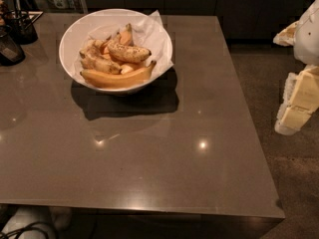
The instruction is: Pick banana from white bowl
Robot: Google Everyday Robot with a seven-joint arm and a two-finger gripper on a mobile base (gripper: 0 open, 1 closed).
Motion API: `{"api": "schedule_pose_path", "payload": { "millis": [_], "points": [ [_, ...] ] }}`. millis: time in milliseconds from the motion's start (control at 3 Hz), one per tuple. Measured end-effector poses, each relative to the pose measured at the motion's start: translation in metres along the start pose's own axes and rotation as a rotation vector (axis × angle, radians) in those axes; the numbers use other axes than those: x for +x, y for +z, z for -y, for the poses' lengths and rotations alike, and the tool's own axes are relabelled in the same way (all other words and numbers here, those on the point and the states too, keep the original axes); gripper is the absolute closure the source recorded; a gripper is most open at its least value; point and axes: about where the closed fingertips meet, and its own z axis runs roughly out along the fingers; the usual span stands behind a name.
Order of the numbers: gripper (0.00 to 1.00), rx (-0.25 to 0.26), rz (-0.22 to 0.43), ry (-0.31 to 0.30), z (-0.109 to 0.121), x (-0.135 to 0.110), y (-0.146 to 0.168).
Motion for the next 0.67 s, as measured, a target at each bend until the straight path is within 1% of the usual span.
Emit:
{"api": "schedule_pose_path", "payload": {
  "millis": [333,667],
  "points": [
    [0.0,0.0,0.001,0.0,0.0,0.0,0.0],
    [0.0,0.008,0.023,-0.003,0.002,-0.011,-0.006]
  ]
}}
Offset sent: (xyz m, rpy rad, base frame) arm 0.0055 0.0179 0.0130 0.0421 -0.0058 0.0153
